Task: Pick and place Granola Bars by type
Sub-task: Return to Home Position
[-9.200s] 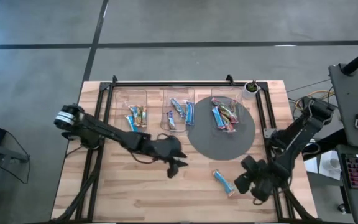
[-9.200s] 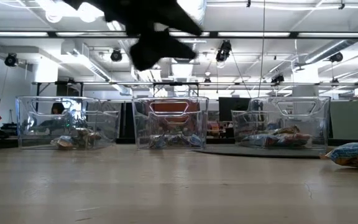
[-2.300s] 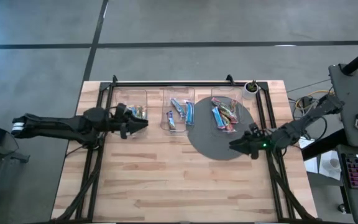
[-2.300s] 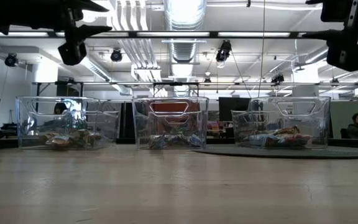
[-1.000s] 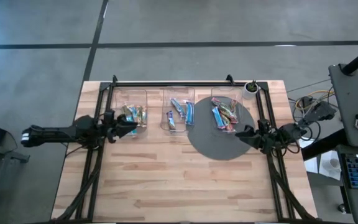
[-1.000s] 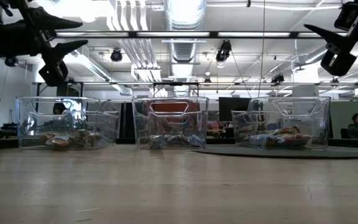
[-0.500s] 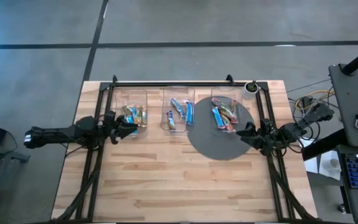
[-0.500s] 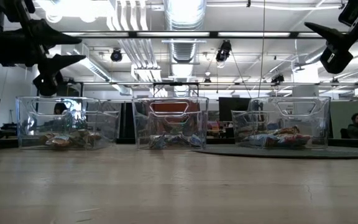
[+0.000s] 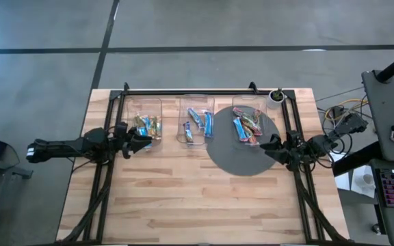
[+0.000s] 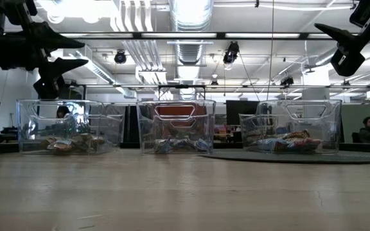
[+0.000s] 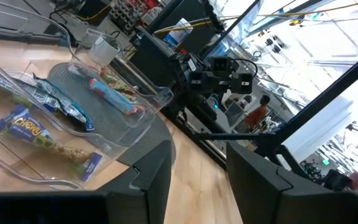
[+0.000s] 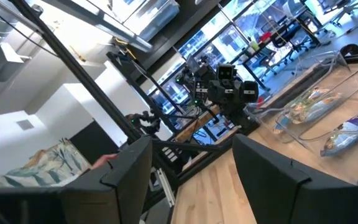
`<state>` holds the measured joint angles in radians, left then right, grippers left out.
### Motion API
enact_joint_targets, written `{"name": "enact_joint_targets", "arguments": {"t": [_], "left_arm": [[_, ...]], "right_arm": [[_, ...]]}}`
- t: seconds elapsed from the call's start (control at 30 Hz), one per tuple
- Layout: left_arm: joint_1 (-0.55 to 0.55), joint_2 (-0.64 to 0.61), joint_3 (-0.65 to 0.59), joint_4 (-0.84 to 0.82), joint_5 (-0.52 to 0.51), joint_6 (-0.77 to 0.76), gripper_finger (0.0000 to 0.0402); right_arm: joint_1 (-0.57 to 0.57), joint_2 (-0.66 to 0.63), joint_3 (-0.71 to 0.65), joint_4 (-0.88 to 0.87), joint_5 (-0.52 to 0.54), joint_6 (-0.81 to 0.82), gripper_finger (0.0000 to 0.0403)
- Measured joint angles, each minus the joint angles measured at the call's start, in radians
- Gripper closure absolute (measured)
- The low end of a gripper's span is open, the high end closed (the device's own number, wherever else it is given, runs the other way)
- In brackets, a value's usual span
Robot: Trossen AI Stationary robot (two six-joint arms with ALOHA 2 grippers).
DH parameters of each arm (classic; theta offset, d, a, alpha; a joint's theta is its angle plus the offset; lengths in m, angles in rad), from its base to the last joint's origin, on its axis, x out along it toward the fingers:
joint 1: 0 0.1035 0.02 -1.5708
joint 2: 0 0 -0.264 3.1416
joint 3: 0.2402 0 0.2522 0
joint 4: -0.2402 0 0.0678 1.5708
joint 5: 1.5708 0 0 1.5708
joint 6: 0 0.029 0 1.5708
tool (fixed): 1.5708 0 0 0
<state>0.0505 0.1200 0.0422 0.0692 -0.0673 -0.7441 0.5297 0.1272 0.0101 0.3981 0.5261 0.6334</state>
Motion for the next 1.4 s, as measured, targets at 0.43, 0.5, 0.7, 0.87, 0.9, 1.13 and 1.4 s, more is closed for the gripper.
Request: {"name": "enact_joint_targets", "arguments": {"t": [0.43,0.5,0.7,0.87,0.9,1.13,1.4], "left_arm": [[0.001,-0.117,-0.024,0.009,-0.002,0.000,0.0266],[0.001,-0.119,-0.033,0.025,-0.003,-0.001,0.0266],[0.000,-0.119,-0.033,-0.029,-0.005,-0.001,0.0266],[0.000,-0.119,-0.033,-0.039,-0.002,-0.001,0.0266],[0.000,-0.119,-0.033,-0.038,-0.003,-0.001,0.0266],[0.000,-0.119,-0.034,-0.042,0.007,0.040,0.0266],[-0.011,-0.119,-0.034,-0.005,0.011,0.602,0.0266]], "right_arm": [[-0.001,0.000,0.000,0.000,-0.001,0.002,0.0188],[-0.001,0.000,0.000,0.000,-0.002,0.002,0.0188],[-0.001,0.000,0.000,0.000,-0.003,0.002,0.0188],[0.000,0.000,0.000,-0.001,-0.003,0.002,0.0188],[0.000,0.000,0.000,0.000,-0.003,0.002,0.0188],[0.000,0.000,0.000,-0.001,-0.003,0.002,0.0188],[0.000,0.001,0.000,-0.001,-0.002,0.002,0.0188]]}}
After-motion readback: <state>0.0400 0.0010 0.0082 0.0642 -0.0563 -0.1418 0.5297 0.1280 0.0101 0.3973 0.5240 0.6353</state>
